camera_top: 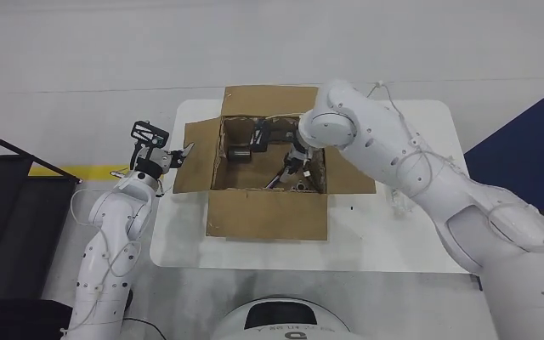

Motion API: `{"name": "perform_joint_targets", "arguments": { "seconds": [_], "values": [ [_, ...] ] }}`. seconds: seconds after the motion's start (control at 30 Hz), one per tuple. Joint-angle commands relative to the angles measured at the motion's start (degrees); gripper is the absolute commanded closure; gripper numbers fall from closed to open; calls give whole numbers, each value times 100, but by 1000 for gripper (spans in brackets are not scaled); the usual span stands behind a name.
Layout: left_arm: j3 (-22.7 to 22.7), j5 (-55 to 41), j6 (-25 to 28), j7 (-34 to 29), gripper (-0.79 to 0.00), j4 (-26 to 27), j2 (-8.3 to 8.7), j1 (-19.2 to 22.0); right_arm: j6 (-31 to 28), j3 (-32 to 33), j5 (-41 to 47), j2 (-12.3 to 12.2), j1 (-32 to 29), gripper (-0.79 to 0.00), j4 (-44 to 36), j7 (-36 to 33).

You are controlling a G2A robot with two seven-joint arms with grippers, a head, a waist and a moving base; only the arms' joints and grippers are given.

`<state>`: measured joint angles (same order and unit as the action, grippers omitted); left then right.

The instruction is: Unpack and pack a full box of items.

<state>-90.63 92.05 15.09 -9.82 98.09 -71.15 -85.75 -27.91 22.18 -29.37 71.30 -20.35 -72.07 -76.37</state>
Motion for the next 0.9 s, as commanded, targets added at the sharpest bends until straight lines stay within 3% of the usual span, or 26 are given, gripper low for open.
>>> {"name": "perform_joint_targets", "arguments": {
  "seconds": [0.0,0.07,0.13,0.33,0.57,0.7,0.87],
  "values": [
    [0,0,0,0,-785,0,0,0,70,-100,62,88,100,-785,217,-69],
    [0,0,0,0,-785,0,0,0,74,-198,79,176,168,-770,401,-73],
    [0,0,0,0,-785,0,0,0,92,-304,46,254,201,-665,580,-91],
    [0,0,0,0,-785,0,0,0,136,-810,-95,503,220,-480,1110,-136],
    [0,0,0,0,-785,0,0,0,-111,-1244,-16,780,208,-456,1761,111],
    [0,0,0,0,-785,0,0,0,-231,-1244,-119,911,69,-483,2022,230],
    [0,0,0,0,-785,0,0,0,-311,-1244,-274,1058,-70,-462,2343,310]
  ]
}}
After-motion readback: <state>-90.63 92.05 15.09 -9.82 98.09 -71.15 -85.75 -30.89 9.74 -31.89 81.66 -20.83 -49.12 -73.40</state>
